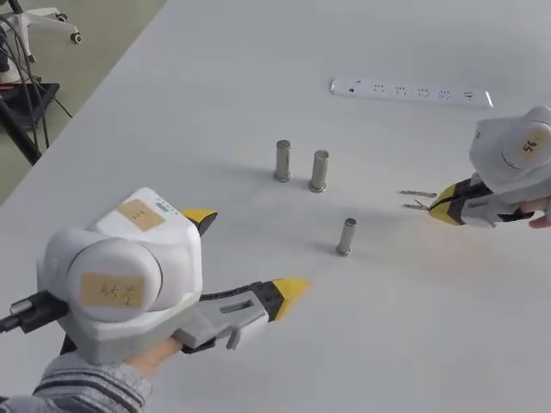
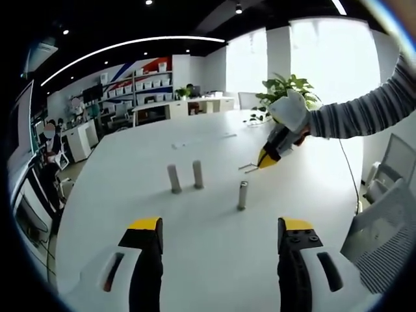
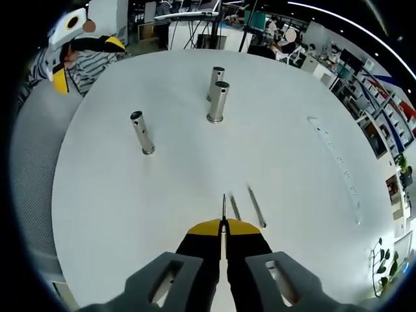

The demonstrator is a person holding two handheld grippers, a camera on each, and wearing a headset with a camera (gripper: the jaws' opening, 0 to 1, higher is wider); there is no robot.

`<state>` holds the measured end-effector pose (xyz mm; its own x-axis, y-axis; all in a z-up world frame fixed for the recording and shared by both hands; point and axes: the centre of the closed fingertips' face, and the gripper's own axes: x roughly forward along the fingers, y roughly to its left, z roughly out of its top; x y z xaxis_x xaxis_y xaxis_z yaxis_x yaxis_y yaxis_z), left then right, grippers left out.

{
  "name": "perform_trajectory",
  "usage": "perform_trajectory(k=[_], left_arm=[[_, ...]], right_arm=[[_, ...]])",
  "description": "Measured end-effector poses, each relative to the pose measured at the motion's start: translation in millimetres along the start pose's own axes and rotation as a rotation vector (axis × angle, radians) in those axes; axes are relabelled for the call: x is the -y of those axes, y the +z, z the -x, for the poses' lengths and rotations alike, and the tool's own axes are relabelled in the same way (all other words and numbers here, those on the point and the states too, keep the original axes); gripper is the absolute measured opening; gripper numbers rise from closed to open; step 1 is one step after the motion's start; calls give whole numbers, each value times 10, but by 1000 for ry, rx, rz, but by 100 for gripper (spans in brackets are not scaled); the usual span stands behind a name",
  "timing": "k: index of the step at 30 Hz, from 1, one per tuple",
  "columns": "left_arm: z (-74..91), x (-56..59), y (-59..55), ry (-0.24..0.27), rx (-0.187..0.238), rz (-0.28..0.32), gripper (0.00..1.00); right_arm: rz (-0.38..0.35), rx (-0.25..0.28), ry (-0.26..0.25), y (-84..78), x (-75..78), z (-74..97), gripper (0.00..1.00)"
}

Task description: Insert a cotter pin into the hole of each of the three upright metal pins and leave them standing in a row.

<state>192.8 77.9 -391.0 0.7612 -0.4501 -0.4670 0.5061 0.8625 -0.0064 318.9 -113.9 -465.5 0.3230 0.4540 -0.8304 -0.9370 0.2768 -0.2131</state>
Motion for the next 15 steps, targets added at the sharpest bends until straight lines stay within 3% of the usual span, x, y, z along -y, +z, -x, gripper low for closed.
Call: perform_trajectory(k=[11, 15], left_arm=[[-45, 90, 153, -46, 12, -9, 61], [-69, 155, 192, -73, 8, -10, 57]], right_arm=[[153, 92, -47, 404, -245, 209, 0], [200, 124, -49, 586, -424, 293, 0]])
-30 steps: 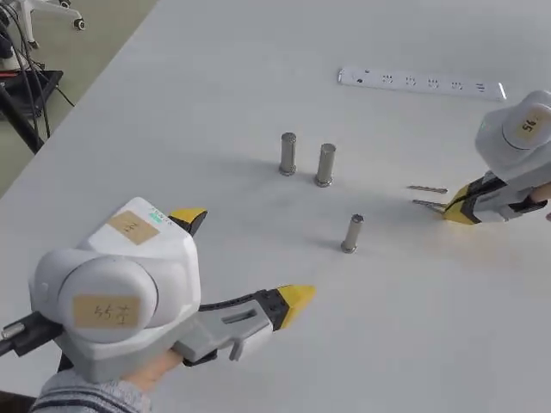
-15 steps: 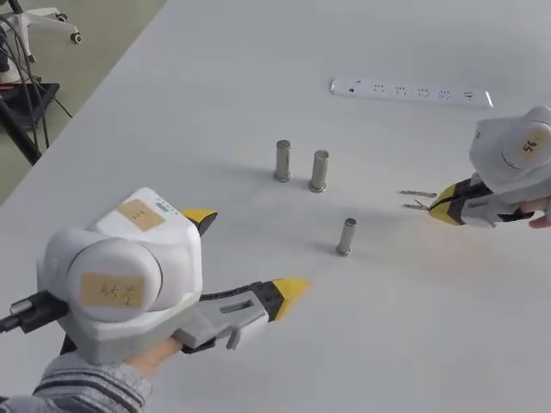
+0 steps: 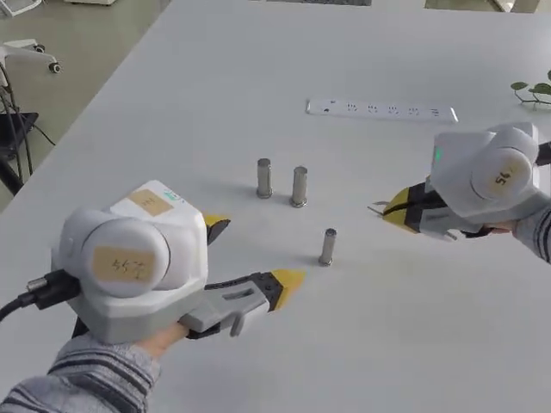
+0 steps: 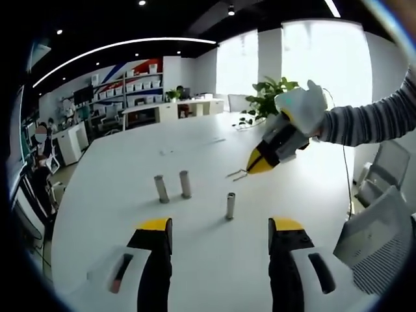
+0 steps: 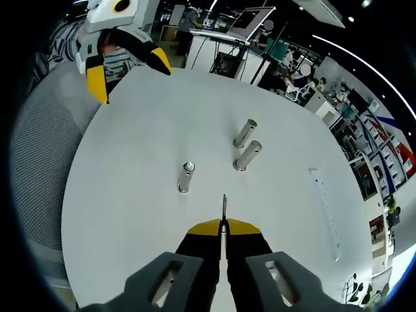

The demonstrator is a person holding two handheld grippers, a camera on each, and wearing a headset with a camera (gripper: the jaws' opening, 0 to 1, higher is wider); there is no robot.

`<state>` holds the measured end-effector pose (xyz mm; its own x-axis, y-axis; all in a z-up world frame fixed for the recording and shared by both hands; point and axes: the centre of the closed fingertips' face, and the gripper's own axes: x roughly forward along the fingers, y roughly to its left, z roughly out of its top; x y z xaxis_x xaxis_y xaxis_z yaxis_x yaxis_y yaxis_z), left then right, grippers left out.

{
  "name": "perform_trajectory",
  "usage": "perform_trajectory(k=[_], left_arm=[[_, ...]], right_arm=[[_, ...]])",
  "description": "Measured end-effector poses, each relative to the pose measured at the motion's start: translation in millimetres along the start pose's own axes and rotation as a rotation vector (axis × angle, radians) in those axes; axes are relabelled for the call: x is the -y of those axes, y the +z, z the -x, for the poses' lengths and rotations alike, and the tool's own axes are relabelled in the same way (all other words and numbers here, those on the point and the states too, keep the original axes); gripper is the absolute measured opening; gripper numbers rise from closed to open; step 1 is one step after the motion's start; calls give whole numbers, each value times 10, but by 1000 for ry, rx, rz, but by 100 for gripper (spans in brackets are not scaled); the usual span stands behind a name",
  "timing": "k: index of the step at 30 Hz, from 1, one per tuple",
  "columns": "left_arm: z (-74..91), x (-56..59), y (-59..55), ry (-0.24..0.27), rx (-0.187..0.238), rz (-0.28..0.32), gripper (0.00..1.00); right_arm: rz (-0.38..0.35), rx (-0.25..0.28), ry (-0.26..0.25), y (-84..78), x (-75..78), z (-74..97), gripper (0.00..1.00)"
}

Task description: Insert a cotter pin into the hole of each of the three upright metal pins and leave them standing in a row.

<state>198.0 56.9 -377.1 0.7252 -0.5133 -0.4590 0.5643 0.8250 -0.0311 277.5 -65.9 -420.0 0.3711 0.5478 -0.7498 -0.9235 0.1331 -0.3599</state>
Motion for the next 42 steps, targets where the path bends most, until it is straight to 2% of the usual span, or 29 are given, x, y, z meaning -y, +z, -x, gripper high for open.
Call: perform_trajectory(k=[6, 10, 16, 23, 27, 36, 42], left_arm=[[-43, 88, 72, -45, 3, 29, 51], [-58, 137, 138, -74, 22, 77, 47], [-63, 207, 177, -114, 31, 149, 37], [-51, 264, 160, -138, 26, 212, 26], [-28, 299, 209, -165, 58, 286, 19], [-7, 323, 247, -186, 87, 371, 4], [1, 329, 257, -194, 99, 413, 0]], right_arm=[[77, 51, -3, 279, -155, 47, 0], [135, 73, 7, 427, -268, 67, 0], [212, 125, 16, 669, -409, 112, 0], [279, 176, 26, 889, -569, 169, 0], [302, 192, 31, 956, -627, 193, 0], [314, 231, 36, 1082, -696, 275, 0], [319, 245, 42, 1117, -733, 304, 0]])
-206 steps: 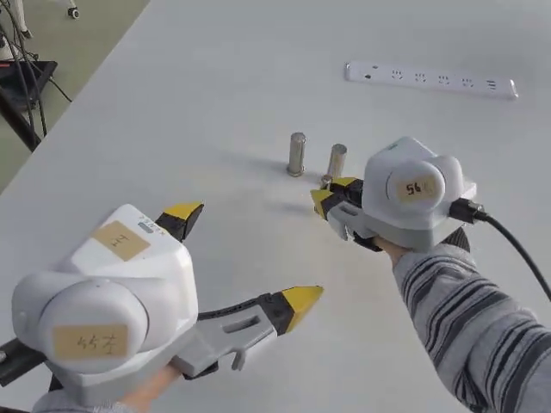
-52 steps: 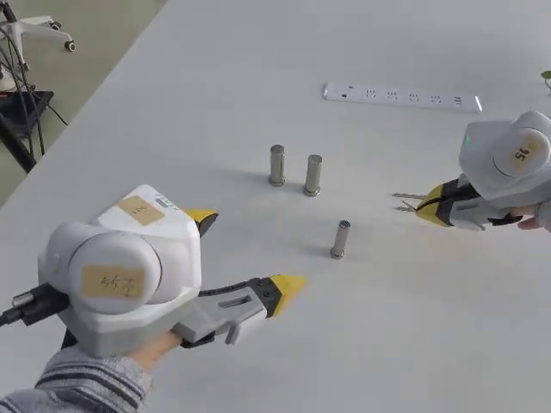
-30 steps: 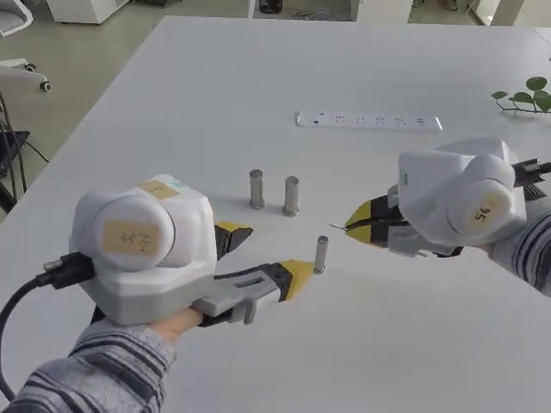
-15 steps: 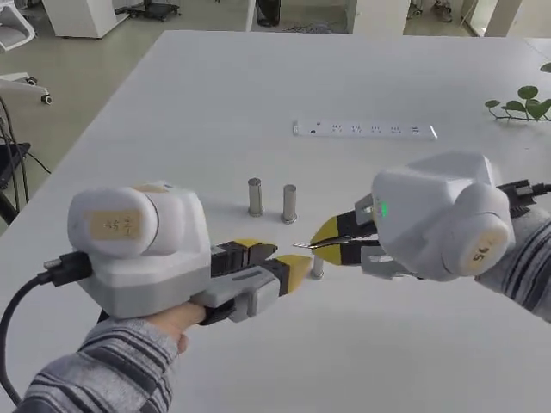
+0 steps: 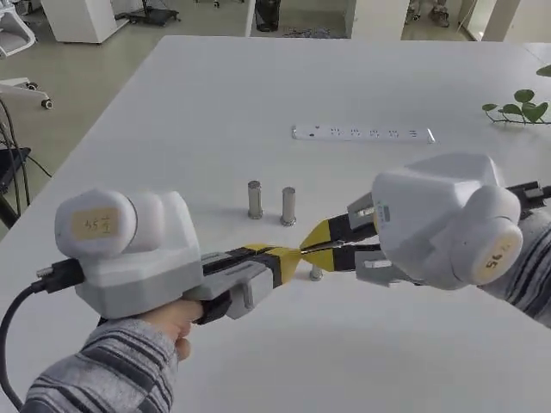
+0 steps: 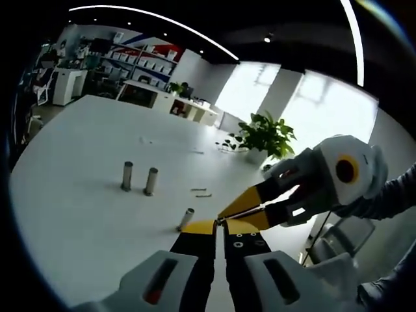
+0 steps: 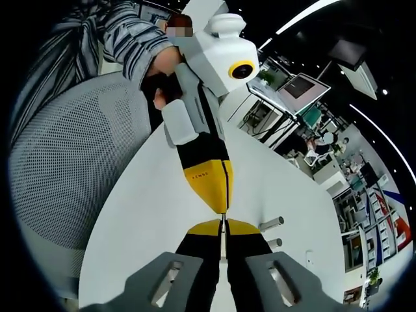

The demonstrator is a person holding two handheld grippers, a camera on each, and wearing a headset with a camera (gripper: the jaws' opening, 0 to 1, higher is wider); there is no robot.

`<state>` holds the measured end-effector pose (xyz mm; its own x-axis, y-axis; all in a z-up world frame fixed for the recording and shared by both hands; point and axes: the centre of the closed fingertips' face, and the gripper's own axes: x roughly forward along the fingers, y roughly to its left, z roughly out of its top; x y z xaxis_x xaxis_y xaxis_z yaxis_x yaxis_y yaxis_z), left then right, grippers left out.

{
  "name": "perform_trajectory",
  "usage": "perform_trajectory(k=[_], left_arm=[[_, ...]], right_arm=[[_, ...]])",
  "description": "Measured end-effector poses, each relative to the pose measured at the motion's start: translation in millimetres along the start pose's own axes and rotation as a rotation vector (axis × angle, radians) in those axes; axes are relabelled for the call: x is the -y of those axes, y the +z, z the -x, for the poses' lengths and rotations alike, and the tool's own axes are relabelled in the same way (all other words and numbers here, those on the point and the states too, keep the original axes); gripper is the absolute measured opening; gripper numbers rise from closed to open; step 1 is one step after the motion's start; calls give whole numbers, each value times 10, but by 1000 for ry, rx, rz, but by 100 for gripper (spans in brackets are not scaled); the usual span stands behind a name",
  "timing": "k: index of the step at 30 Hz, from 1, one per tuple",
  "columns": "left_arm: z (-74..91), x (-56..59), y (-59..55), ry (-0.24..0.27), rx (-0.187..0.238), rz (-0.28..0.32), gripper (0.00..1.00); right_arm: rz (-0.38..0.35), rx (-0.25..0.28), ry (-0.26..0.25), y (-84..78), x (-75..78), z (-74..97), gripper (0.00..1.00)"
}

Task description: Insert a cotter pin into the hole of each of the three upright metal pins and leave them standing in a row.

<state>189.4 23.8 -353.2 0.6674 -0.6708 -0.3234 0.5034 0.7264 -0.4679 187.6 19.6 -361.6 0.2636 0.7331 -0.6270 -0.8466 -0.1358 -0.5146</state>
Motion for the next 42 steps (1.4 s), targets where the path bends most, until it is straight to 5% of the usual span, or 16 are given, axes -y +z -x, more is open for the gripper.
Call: perform_trajectory(k=[11, 19, 29, 42], left_arm=[[13, 12, -13, -16, 15, 62, 0], [16, 48, -68, -20, -13, -85, 0], [38, 50, -165, -32, -89, -392, 0], [104, 92, -264, -92, -137, -580, 0]], right_arm=[[7, 5, -2, 22, -21, 4, 0], [-47, 17, 13, 14, -72, -14, 0], [-213, 51, 55, -47, -126, -2, 1], [-331, 78, 130, -87, -317, -33, 7]])
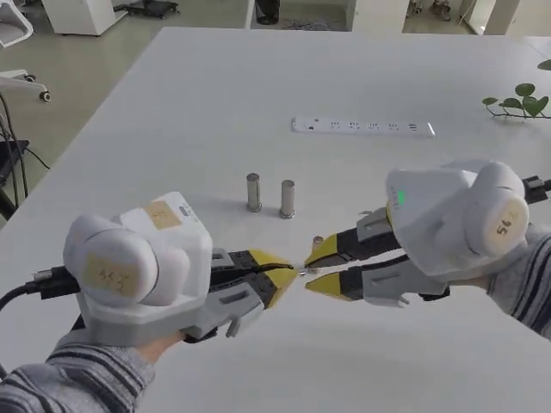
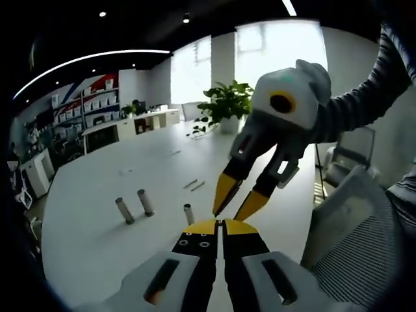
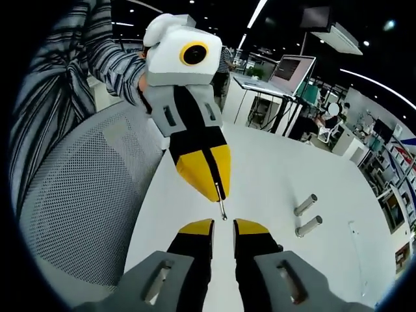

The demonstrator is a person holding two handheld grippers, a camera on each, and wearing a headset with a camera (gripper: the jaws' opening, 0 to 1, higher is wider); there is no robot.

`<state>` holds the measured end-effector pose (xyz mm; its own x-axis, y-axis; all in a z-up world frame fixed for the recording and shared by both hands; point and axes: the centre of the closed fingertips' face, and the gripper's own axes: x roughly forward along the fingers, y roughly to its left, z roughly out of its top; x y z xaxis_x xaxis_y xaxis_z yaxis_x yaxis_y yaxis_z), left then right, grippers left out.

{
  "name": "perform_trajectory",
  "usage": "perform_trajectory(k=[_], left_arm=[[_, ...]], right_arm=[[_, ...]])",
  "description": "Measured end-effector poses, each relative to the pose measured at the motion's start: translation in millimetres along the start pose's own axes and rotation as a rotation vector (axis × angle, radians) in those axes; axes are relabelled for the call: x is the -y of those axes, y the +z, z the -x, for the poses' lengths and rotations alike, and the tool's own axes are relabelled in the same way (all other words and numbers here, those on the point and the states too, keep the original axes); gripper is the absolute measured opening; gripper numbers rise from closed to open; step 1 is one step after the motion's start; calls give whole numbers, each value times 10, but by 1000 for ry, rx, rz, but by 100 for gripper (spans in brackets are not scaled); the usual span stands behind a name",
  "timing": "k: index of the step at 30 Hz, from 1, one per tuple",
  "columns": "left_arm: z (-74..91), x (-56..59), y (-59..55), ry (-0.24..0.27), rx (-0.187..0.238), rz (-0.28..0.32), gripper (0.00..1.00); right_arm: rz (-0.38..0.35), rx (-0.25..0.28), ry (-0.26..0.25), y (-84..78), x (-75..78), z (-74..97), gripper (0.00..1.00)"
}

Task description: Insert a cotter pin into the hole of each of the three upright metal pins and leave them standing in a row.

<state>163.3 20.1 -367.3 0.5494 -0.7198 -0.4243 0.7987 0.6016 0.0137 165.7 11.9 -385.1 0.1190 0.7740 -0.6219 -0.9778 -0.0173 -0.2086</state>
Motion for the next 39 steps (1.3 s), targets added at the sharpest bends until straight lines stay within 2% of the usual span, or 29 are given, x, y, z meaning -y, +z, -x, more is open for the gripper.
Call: perform_trajectory(k=[2, 7, 16, 20, 27, 31, 39], left_arm=[[11, 34, 5, -16, 4, -21, 0], [30, 86, 2, -42, 3, -50, 0], [43, 173, 36, -81, 26, -47, 0], [43, 178, 40, -88, 34, -32, 0], [36, 182, -5, -88, 20, -34, 0], [34, 175, -11, -89, 27, -8, 0], [6, 171, -39, -82, 23, -9, 0]], right_arm=[[-29, 19, 6, 7, -5, -3, 6], [-88, 48, 57, 19, -107, -17, 6], [-117, 79, 69, 41, -156, -18, 0], [-82, 65, 77, 43, -188, -9, 0], [-33, 37, 73, 25, -175, 15, 0], [-5, 25, 73, 28, -174, 28, 0], [47, -9, 67, -3, -162, 18, 0]])
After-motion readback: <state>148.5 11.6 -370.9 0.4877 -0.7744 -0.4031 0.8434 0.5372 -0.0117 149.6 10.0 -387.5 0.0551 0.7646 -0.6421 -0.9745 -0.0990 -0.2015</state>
